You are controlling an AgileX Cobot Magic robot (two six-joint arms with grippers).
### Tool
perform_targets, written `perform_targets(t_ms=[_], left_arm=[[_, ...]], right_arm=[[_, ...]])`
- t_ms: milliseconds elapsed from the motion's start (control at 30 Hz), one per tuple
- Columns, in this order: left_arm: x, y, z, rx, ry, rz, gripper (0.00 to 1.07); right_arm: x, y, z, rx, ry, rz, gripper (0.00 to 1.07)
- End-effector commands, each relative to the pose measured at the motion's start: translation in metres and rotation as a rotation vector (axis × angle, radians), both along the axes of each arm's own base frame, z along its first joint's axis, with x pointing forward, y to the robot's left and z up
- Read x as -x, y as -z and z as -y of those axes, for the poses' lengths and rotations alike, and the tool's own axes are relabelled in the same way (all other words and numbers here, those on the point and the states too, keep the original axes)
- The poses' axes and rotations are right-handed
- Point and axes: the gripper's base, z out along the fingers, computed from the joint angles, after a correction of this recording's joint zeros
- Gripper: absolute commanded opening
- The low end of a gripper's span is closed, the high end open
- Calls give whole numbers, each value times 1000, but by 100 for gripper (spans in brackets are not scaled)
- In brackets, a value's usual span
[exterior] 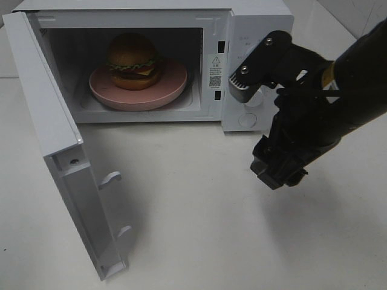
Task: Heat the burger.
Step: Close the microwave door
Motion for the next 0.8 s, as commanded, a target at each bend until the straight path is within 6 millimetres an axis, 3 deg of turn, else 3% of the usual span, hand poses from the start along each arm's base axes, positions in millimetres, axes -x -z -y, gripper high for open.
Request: perform_targets(t_ms=[33, 333, 600, 800], left_arm=[[2, 1, 0, 6, -1, 20, 98], [2, 1, 0, 6, -1, 20, 98], [2, 1, 0, 6, -1, 20, 98], [2, 1, 0, 6, -1, 20, 98]], right_arm=[[10, -4, 7, 7, 47, -51, 76], [43, -24, 31, 49, 117, -188, 76], [69, -47, 48, -6, 132, -190, 76], [91, -52, 65, -57, 129, -151, 76]])
